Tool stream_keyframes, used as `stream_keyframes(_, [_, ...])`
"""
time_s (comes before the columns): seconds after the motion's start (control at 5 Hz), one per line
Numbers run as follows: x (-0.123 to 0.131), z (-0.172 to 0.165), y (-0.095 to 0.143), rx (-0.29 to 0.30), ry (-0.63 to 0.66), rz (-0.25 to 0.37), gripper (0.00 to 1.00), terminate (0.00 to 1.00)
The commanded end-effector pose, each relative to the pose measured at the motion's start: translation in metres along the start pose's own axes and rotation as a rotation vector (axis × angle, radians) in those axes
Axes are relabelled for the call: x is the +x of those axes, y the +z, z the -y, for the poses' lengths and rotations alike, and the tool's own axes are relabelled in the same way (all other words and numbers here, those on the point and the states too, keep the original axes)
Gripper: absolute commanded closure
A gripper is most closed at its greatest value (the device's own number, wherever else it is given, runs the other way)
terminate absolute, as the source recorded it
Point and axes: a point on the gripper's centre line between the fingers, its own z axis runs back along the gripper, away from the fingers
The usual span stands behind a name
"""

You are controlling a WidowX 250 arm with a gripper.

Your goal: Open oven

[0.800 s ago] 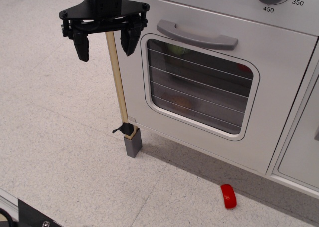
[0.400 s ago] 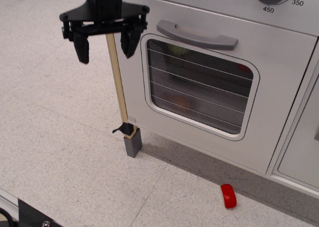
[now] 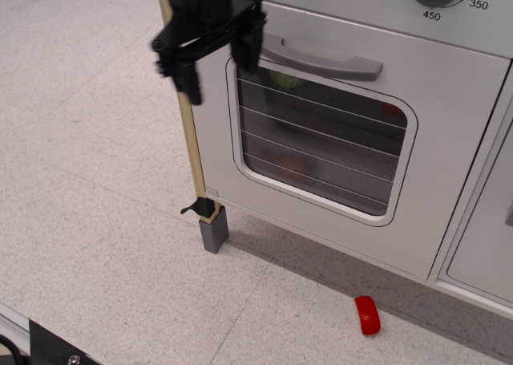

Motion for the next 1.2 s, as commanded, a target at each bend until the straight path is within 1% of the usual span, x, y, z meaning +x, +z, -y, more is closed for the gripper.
stream_keyframes(0.0, [0.009,0.044,0.015,-0.252,0.187,-0.046,0.00,0.00])
stream_keyframes(0.2, [0.003,0.051,0.009,-0.287,0.210,-0.028,0.00,0.00])
stream_keyframes(0.4, [-0.002,0.059,0.004,-0.299,0.259,-0.049,0.00,0.00])
stream_keyframes(0.6, [-0.007,0.062,-0.002,-0.301,0.302,-0.054,0.00,0.00])
stream_keyframes(0.8, [-0.013,0.058,-0.013,-0.285,0.283,-0.082,0.00,0.00])
stream_keyframes(1.0, [-0.016,0.056,-0.028,-0.240,0.290,-0.099,0.00,0.00])
